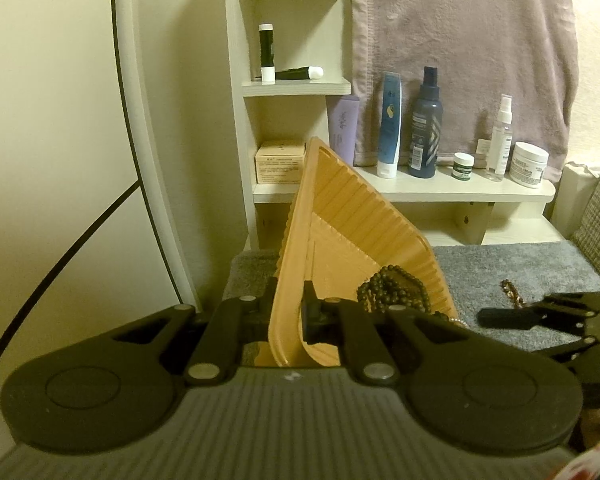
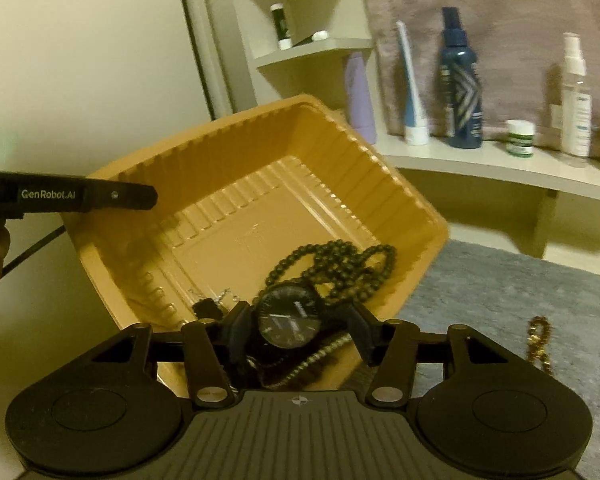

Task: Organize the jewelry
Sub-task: 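Open the right tool and move back toward the brown bead bracelet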

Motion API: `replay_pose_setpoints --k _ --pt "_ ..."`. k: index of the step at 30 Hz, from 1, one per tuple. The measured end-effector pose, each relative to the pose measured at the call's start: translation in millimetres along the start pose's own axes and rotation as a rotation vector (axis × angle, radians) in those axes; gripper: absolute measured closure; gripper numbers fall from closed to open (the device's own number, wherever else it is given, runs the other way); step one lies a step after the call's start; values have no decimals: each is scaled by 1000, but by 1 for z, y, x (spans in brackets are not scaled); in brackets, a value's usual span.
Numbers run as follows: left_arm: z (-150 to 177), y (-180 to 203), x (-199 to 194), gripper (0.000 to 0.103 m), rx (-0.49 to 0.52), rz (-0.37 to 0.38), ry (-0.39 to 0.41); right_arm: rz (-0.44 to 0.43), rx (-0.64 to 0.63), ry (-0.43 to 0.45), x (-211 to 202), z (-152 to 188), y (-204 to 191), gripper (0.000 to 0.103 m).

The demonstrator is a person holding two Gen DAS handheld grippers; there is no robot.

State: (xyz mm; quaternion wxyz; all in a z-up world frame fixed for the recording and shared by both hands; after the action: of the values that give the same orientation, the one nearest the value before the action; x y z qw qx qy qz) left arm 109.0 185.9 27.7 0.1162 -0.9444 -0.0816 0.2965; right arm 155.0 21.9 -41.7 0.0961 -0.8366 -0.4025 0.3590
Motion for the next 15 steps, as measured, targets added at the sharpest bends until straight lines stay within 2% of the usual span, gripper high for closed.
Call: replay_pose_setpoints --k 2,6,11,15 --pt "0 0 0 94 1 0 0 24 -4 26 -9 -1 5 49" --pt "0 1 1 94 2 -1 1 133 3 84 -28 -2 28 48" --pt "0 0 0 94 0 -1 2 280 66 103 -39 1 72 48" --pt "0 0 0 94 -1 -2 1 352 104 114 -43 1 98 48"
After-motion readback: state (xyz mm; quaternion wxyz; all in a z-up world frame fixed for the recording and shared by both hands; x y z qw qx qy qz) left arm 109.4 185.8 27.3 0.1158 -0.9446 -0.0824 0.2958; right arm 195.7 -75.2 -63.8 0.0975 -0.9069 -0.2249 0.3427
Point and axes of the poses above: each gripper's, at about its wrist camera, not at the fingertips, and x roughly the way its jaws point, y to its right, z to its underside, the point moved 7 cm from there along x, roughly the way its jaws point, and after that the axes turned 15 degrees about x, right-handed, at the moved point
